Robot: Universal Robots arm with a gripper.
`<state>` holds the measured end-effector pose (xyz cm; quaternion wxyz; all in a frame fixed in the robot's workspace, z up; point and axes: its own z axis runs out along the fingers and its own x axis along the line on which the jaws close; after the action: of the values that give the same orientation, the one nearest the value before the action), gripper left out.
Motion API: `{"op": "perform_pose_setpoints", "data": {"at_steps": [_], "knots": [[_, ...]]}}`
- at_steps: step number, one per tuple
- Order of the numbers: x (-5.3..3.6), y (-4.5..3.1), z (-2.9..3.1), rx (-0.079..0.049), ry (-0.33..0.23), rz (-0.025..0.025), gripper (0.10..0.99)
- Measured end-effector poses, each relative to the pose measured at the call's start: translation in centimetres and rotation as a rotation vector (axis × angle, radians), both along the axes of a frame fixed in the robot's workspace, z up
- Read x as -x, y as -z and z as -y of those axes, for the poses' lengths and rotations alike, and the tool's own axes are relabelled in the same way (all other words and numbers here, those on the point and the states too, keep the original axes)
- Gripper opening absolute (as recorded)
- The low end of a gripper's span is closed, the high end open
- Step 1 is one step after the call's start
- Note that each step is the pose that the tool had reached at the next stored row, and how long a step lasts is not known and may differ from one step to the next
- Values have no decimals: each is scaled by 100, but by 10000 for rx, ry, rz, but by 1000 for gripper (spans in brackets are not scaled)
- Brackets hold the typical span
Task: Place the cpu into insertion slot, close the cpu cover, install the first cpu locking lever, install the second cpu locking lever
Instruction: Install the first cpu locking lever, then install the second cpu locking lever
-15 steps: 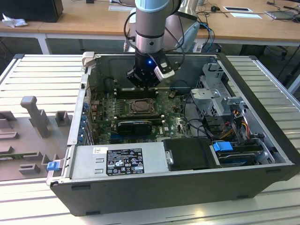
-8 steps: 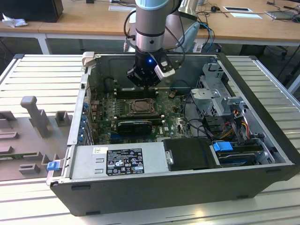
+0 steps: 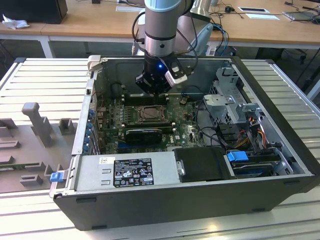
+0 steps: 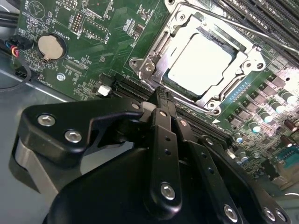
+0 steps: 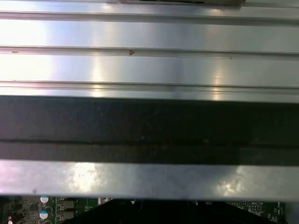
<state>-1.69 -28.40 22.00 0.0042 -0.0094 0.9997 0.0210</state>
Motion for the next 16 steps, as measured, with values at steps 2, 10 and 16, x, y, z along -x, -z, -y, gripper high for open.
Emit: {"op": "perform_pose_setpoints", "data": {"at_steps": [2,10,16], "knots": [[0,0,8,0,0,0,106],[0,-1,22,1,-2,0,106],[0,-109,34,12,-1,0,106]]}}
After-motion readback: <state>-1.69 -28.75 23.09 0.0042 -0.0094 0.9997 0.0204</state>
